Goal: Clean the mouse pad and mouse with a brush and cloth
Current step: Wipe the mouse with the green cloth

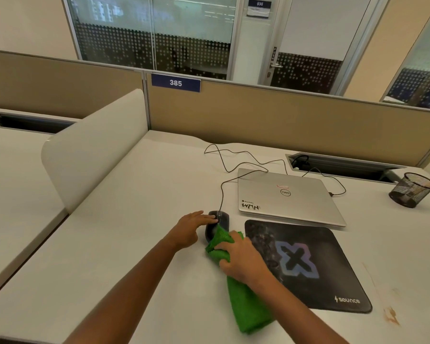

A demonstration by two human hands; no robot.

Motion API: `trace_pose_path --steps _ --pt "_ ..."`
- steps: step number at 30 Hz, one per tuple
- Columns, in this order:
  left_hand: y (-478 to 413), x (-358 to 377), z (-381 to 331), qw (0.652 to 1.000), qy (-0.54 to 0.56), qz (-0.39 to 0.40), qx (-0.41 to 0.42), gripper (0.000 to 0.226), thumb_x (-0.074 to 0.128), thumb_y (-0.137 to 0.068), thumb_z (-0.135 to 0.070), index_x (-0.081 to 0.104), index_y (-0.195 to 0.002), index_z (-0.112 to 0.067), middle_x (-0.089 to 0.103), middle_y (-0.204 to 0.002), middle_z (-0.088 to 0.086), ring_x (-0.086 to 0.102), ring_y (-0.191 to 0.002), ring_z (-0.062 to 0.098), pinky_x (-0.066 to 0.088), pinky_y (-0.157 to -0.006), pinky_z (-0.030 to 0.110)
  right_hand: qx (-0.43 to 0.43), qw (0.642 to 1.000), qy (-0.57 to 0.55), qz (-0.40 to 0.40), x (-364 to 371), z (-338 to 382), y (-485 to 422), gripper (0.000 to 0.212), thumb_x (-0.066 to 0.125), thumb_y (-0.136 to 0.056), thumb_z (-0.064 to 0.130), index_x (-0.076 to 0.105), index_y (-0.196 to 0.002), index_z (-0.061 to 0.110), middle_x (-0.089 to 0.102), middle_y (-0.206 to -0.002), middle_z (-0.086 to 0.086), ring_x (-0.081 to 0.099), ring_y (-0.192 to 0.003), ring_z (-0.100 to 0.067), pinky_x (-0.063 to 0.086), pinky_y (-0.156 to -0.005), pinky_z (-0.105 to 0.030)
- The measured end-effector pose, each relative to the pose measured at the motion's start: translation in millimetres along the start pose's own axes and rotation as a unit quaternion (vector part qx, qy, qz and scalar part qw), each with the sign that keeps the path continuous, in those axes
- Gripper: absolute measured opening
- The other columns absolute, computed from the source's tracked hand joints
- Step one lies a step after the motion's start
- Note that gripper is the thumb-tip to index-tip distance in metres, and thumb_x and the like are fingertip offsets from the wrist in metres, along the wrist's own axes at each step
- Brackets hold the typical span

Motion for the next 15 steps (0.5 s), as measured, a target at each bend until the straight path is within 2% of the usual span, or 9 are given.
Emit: trace_pose_path --steps 5,8,12,15 --pt "0.7 0.7 -0.8 1.0 0.016 -0.005 0.012 0.084 0.034 -0.067 0.025 0.039 -0.14 -0.016 0.031 -0.152 0.001 0.02 -0.144 0.02 0.014 -0.117 0.027 0.029 0.996 -0.048 -0.07 -51.5 -17.3 -30.4 0.04 0.051 -0.083 0.024 0.054 -0.123 0.024 0.04 -0.131 -0.01 0.043 -0.114 -0.035 0.039 -0.096 -0.036" --pt "1.3 1.7 -2.0 1.0 0.021 -0.008 0.013 0.074 0.039 -0.075 0.018 0.039 -0.14 -0.018 0.031 -0.152 -0.001 0.019 -0.144 0.018 0.013 -0.117 0.028 0.062 0.991 -0.075 -0.086 -67.9 -27.7 -55.5 0.041 0.051 -0.083 0.024 0.053 -0.125 0.026 0.039 -0.13 -0.011 0.042 -0.115 -0.037 0.038 -0.098 -0.04" --pt "1.2 4.4 -4.7 0.999 0.028 -0.013 0.013 0.052 0.053 -0.088 -0.014 0.043 -0.138 -0.02 0.035 -0.15 -0.005 0.02 -0.143 0.015 0.015 -0.115 0.028 0.094 0.991 -0.084 -0.052 -64.4 -34.8 -86.2 0.046 0.049 -0.084 0.027 0.048 -0.13 0.029 0.036 -0.132 -0.011 0.039 -0.121 -0.038 0.039 -0.102 -0.044" --pt "1.6 3.6 -5.5 0.999 0.012 -0.026 0.028 0.055 0.061 -0.085 -0.034 0.045 -0.137 -0.022 0.038 -0.146 -0.004 0.028 -0.138 0.011 0.018 -0.11 0.023 0.097 0.992 -0.075 -0.005 -52.6 -32.6 -99.1 0.047 0.049 -0.084 0.028 0.047 -0.131 0.03 0.038 -0.13 -0.012 0.042 -0.12 -0.037 0.039 -0.099 -0.041"
Point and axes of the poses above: each hand's wrist, its own y-axis away from the middle knuckle, its own x-axis out of the palm, z = x × y, the point moved 8 cm from there along -y, towards the middle knuckle
